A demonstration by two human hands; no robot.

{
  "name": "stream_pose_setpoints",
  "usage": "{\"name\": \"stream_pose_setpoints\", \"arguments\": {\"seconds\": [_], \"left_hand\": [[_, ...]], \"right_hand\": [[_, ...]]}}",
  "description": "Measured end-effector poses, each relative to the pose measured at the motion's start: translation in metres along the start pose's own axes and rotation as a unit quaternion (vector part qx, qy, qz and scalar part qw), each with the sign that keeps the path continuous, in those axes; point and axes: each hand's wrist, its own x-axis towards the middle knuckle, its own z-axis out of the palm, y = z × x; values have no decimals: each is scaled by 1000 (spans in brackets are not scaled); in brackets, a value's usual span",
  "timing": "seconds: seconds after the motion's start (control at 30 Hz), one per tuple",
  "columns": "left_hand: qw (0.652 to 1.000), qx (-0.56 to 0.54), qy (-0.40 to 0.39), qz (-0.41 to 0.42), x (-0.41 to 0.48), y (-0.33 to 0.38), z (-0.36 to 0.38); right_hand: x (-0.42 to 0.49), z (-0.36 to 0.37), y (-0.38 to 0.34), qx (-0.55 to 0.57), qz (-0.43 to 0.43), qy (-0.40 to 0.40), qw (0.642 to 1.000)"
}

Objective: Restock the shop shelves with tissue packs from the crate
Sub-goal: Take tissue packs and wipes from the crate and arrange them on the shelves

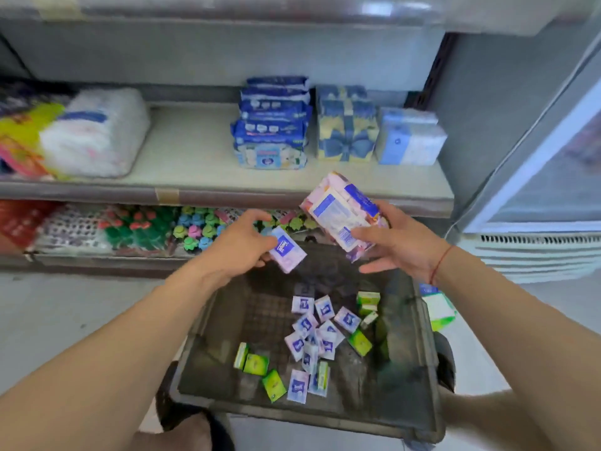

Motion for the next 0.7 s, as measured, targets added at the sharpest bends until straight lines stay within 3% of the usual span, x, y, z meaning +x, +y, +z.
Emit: {"name": "stream_pose_setpoints", "arguments": {"seconds": [0.17,0.27,0.33,0.43,0.5,0.63,0.7], "left_hand": [[993,-23,41,106,-35,55,-37],[984,-118,64,119,-47,94,-47],[969,-221,42,103,-59,124,-53],[945,-304,-81,83,-72,151,-67],[935,-317,-137,81,-84,165,-71],[924,-358,-116,62,-92,177,-61],[917,-379,-105,65,-93,177,-59]], "right_hand": [[-22,23,-67,-7,-162,22,986],[-32,34,-96,-36,-267,47,962],[-40,37,-113,-137,-365,102,915],[-52,39,-127,-324,-499,181,783],[-54,41,-128,-375,-549,192,722],[-54,47,-132,-399,-595,187,672],[-57,52,-133,-382,-605,180,675]]}}
